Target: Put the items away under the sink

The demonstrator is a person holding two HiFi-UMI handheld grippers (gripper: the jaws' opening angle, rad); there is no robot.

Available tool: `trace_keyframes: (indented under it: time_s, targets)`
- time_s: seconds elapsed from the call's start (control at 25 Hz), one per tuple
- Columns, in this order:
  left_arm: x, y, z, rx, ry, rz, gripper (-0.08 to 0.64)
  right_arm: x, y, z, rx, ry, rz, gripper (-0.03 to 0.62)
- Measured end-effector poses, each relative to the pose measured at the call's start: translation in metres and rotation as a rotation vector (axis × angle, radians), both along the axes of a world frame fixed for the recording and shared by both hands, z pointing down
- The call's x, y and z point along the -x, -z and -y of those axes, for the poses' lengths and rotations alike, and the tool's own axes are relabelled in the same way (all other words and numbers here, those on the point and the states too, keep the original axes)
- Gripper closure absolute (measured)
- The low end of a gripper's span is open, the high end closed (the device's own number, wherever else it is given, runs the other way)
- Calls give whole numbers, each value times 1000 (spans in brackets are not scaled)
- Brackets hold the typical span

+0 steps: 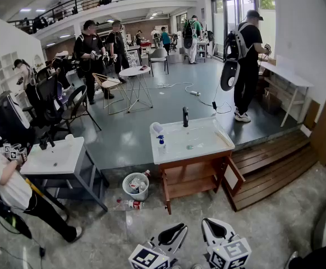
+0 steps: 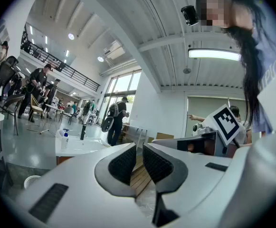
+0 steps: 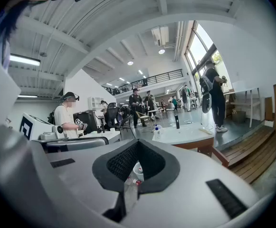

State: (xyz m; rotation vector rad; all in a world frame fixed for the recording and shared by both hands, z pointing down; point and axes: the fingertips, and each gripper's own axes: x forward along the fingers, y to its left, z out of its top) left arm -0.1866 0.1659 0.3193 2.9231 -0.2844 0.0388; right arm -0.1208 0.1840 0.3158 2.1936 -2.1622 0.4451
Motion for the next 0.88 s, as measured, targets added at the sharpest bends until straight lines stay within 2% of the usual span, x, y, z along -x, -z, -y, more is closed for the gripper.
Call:
trace_keyframes:
  time_s: [0.28,0.88]
  targets:
    - [-22,8,-7,-21,-23,18,512,-14,18,-4,1,9,-4,586]
    - [-67,10,-11,-21,-41,17,512,-56,8,-10,-25,3,-21,586]
